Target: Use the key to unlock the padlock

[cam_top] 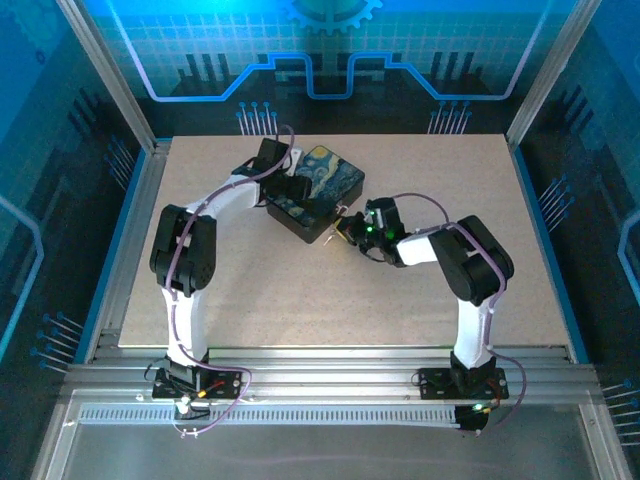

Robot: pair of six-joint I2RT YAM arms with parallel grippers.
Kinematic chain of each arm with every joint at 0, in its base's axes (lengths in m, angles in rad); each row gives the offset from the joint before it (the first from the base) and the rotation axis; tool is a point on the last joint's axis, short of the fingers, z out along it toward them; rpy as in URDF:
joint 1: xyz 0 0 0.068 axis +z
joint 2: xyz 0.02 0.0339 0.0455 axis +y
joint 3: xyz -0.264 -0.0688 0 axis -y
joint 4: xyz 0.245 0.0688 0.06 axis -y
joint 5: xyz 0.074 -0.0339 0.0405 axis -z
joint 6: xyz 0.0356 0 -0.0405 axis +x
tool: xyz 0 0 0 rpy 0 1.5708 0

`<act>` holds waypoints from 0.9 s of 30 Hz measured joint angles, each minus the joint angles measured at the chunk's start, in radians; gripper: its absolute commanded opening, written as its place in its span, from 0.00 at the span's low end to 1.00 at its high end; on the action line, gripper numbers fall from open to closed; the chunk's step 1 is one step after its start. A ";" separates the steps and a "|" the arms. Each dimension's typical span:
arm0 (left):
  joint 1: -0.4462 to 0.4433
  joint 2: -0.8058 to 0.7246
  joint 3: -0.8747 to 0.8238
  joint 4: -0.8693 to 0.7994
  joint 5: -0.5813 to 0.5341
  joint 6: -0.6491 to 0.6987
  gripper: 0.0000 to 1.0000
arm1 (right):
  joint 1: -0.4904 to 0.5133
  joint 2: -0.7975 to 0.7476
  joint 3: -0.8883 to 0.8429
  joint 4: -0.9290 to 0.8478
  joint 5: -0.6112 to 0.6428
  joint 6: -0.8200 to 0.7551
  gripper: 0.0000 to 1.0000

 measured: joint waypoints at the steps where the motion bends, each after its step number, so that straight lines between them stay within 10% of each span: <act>1: -0.005 -0.002 -0.005 0.005 -0.004 0.008 0.57 | -0.018 0.000 0.000 0.018 -0.016 0.006 0.07; 27: -0.062 -0.022 -0.032 -0.026 -0.031 0.015 0.46 | -0.263 0.192 0.367 -0.337 -0.357 -0.343 0.13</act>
